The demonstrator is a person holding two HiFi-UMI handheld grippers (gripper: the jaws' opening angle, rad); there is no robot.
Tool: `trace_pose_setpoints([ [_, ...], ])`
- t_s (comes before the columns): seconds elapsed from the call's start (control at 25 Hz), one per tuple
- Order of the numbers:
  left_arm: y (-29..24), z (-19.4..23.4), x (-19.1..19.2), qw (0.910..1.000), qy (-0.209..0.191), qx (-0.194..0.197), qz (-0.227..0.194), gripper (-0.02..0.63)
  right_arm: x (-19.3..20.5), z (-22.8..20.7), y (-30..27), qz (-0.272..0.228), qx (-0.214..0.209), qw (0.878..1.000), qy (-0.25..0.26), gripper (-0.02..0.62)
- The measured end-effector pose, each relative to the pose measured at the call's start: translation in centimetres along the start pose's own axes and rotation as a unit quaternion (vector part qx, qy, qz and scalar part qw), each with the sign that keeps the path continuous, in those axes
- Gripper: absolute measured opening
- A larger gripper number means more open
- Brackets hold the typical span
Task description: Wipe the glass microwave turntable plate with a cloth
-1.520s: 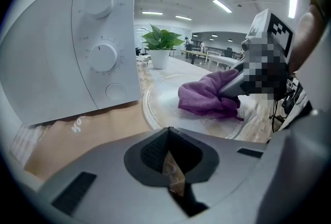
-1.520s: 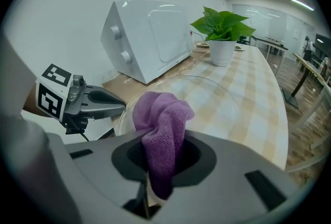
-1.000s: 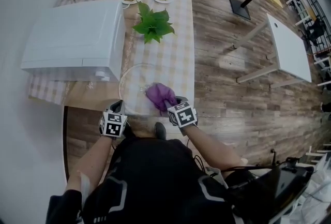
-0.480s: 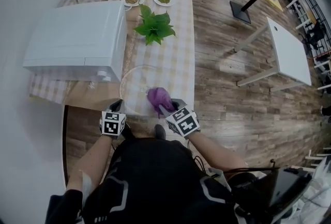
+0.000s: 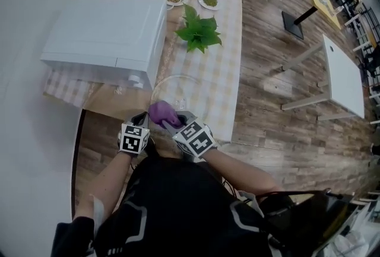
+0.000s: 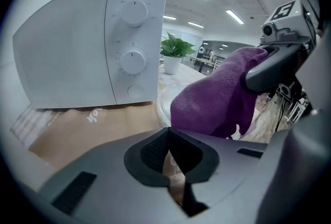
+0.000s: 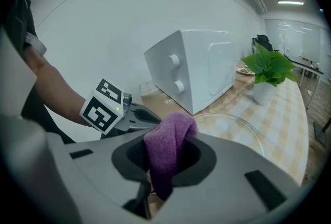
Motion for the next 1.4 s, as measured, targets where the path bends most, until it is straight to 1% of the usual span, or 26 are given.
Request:
trace_pose_setpoints([
  [0.12, 0.7, 0.6, 0.8, 0.9999, 0.007, -0.008, 0.010, 0.008, -0.4, 0.6, -2.5, 0.006, -0.009, 1.000, 0.007, 0.074],
  [0.36, 2.1, 1.1, 2.4, 0.9993, 0.029, -0.009, 0.020, 0.008, 0.6, 0.4, -5.9, 0.025, 0.000, 1.000, 0.006, 0.074],
  [0.44, 2.3, 1.1, 2.6, 0.9991, 0.039, -0.006, 0.016, 0.008, 1.4, -0.1, -6.4, 0.038, 0.009, 0.999, -0.004, 0.074],
  [0.56, 2.3, 1.0, 2.6, 0.9988, 0.046, -0.004, 0.015, 0.008, 2.3, -0.8, -6.5, 0.040, 0.019, 0.999, -0.028, 0.074],
  [0.84, 0.8, 0.6, 1.5, 0.9995, 0.025, 0.007, 0.015, 0.008, 3.5, -1.0, -4.9, 0.035, 0.026, 0.997, -0.061, 0.074],
  [1.4, -1.4, -1.8, 0.4, 0.9988, -0.012, 0.042, 0.024, 0.008, 7.2, -2.4, -1.3, 0.039, 0.066, 0.992, -0.105, 0.074],
])
Point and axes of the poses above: the fingertips, and each gripper's own axes: y backward along the fingers, z to its left, x out of its underside, the point moved 4 cm from there along y, backward along the fingers, and after that the axes turned 2 degrees about y, right-handed, at the moved point
